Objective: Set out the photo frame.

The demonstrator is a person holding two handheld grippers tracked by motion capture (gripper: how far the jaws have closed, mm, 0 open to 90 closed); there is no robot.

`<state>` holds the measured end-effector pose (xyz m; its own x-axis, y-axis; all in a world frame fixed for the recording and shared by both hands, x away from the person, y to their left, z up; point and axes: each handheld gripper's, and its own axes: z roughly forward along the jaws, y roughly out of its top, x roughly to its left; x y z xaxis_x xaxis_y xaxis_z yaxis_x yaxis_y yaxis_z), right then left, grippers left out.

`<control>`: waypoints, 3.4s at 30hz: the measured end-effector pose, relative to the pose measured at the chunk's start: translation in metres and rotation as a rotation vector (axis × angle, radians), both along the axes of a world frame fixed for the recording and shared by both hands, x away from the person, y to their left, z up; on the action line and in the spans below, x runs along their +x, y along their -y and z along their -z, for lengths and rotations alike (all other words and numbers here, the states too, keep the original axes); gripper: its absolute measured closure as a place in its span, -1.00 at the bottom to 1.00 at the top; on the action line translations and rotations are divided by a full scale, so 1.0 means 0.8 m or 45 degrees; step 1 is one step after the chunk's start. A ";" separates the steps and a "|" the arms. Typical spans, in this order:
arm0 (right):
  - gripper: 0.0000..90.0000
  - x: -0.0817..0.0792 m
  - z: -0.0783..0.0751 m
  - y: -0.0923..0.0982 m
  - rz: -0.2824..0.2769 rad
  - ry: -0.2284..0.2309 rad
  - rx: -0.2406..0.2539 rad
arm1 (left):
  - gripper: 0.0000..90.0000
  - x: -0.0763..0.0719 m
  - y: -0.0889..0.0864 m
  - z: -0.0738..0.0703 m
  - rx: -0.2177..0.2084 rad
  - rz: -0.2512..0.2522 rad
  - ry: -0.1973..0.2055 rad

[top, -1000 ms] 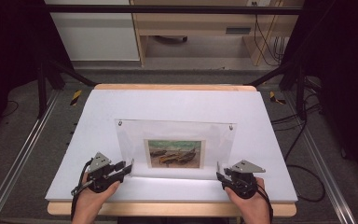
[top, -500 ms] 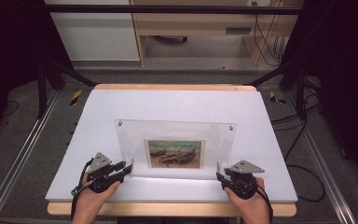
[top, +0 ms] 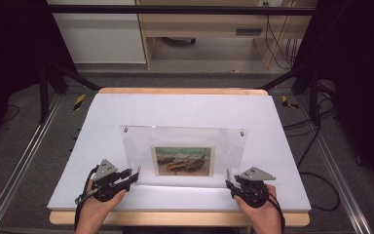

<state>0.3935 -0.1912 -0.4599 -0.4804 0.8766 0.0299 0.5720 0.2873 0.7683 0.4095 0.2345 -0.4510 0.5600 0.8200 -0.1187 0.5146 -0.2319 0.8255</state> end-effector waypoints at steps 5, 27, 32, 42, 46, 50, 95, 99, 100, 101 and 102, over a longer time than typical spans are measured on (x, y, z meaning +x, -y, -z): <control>-0.07 0.000 -0.003 -0.004 -0.010 0.025 0.003 | 0.21 -0.002 0.006 0.000 0.051 0.015 0.023; -0.84 -0.003 -0.018 -0.003 -0.002 0.213 -0.013 | -0.83 -0.006 0.020 -0.012 0.080 0.037 0.168; -0.84 -0.008 -0.020 -0.003 -0.010 0.219 -0.011 | -0.84 -0.008 0.019 -0.015 0.046 0.059 0.189; -0.84 -0.016 -0.022 0.002 0.009 0.229 -0.004 | -0.84 -0.011 0.014 -0.019 0.032 0.069 0.217; -0.84 -0.019 -0.022 0.004 0.014 0.237 -0.004 | -0.84 -0.014 0.010 -0.019 0.028 0.063 0.220; -0.84 -0.024 -0.022 0.008 0.022 0.242 -0.006 | -0.84 -0.017 0.005 -0.021 0.019 0.059 0.227; -0.84 -0.047 -0.027 0.067 0.218 0.313 0.041 | -0.86 -0.023 -0.057 -0.032 -0.062 -0.096 0.332; -0.84 -0.044 -0.026 0.073 0.241 0.313 0.031 | -0.85 -0.021 -0.062 -0.030 -0.061 -0.125 0.334; -0.84 -0.044 -0.025 0.074 0.244 0.311 0.033 | -0.85 -0.020 -0.063 -0.030 -0.054 -0.136 0.335; -0.84 -0.044 -0.025 0.075 0.251 0.312 0.030 | -0.84 -0.020 -0.063 -0.029 -0.046 -0.151 0.338; -0.84 -0.044 -0.025 0.075 0.256 0.304 0.034 | -0.83 -0.019 -0.064 -0.028 -0.040 -0.157 0.339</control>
